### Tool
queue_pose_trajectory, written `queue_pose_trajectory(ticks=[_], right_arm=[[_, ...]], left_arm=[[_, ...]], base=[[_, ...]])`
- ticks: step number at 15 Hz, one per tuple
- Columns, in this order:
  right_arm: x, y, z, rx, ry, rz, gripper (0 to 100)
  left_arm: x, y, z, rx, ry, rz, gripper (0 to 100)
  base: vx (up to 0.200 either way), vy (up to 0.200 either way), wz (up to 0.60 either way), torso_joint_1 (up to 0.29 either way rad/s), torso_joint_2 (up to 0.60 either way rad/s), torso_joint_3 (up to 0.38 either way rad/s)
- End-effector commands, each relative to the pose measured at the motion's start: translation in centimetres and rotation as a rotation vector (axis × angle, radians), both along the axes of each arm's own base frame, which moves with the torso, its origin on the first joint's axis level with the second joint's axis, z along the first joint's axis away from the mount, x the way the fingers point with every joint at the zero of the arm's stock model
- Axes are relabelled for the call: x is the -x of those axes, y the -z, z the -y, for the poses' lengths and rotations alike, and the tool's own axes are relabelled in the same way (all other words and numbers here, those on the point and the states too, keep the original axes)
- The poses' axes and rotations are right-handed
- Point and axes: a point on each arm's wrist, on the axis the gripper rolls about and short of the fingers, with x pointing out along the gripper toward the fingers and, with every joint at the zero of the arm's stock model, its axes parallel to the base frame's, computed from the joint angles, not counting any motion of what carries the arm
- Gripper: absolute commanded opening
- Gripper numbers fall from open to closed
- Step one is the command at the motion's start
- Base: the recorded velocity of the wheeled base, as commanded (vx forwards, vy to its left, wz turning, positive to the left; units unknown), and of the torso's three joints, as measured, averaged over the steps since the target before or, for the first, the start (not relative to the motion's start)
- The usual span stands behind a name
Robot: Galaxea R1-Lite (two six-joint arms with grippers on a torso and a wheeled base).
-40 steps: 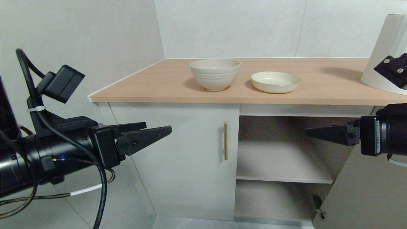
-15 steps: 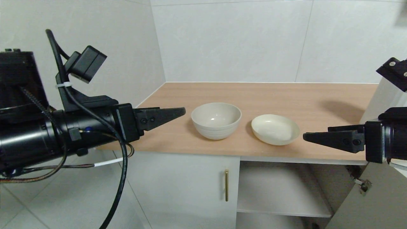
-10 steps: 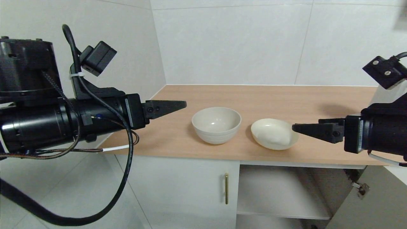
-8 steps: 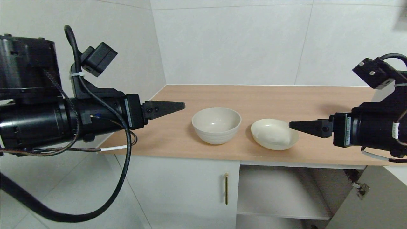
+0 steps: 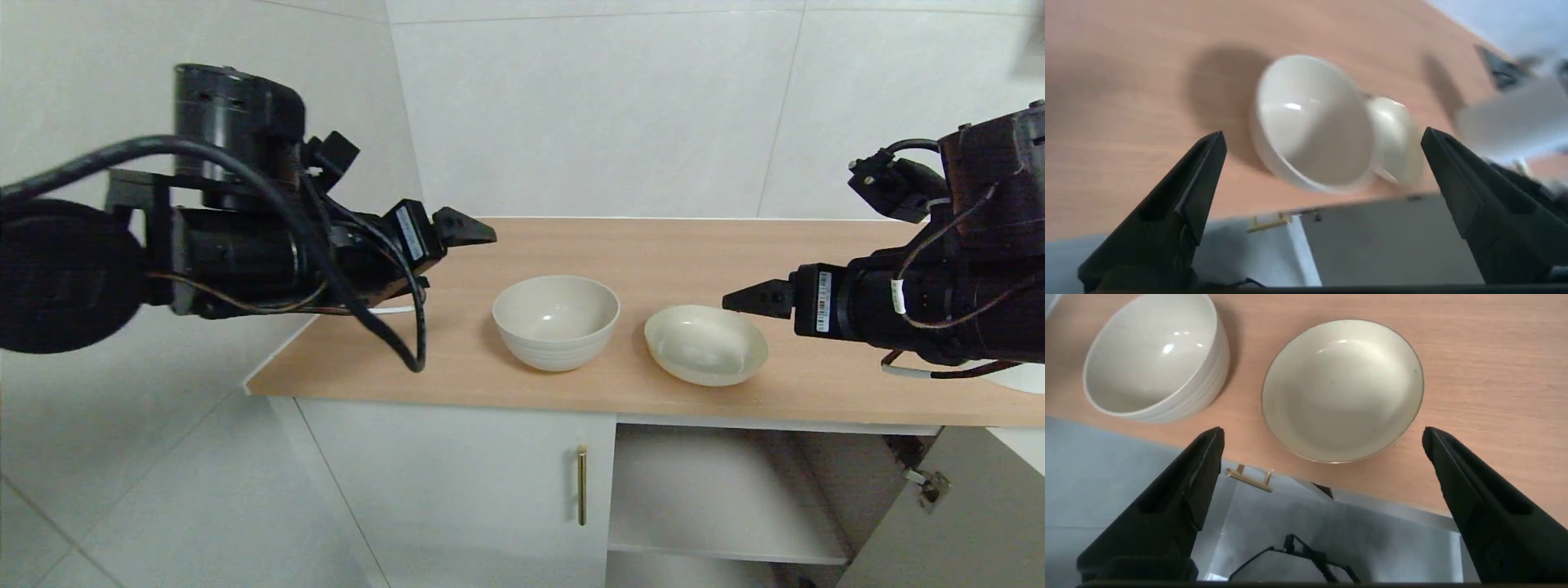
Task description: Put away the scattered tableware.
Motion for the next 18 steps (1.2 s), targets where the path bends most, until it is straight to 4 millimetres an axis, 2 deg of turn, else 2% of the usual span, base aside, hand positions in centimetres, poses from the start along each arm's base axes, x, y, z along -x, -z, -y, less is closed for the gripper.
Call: queue_pose_trajectory(ticks=[1,5,9,10,16,18], right_arm=[[-0.2,0.2,0.0,0.004,0.002,-0.006,100],[-0.1,0.1,0.0,0.005,0.001,-0.004,100],[-0.1,0.1,0.0,0.006,0.0,-0.003,100],[0.0,0.1,0.0,0.005,0.0,-0.002,100],[-0.3,0.2,-0.1,0.007,0.002,-0.006,100],[-1.2,0.3,0.2,0.011,0.029,-0.015,100]], left_arm=[[-3.5,4.0,2.6,-0.065,-0.048,-0.094,100],[-4.7,6.8,4.2,-0.111,-0.04,-0.154,100],[-4.5,7.1,4.7,-0.114,-0.026,-0.157,100],[-4.6,7.1,4.7,-0.117,-0.033,-0.156,0],[-3.9,5.8,4.3,-0.106,-0.046,-0.125,0],[-3.4,5.1,4.1,-0.098,-0.046,-0.11,0]], base=[[0.0,0.0,0.0,0.0,0.0,0.0],[0.0,0.0,0.0,0.0,0.0,0.0],[0.0,0.0,0.0,0.0,0.0,0.0],[0.0,0.0,0.0,0.0,0.0,0.0],[0.0,0.0,0.0,0.0,0.0,0.0],[0.0,0.0,0.0,0.0,0.0,0.0]])
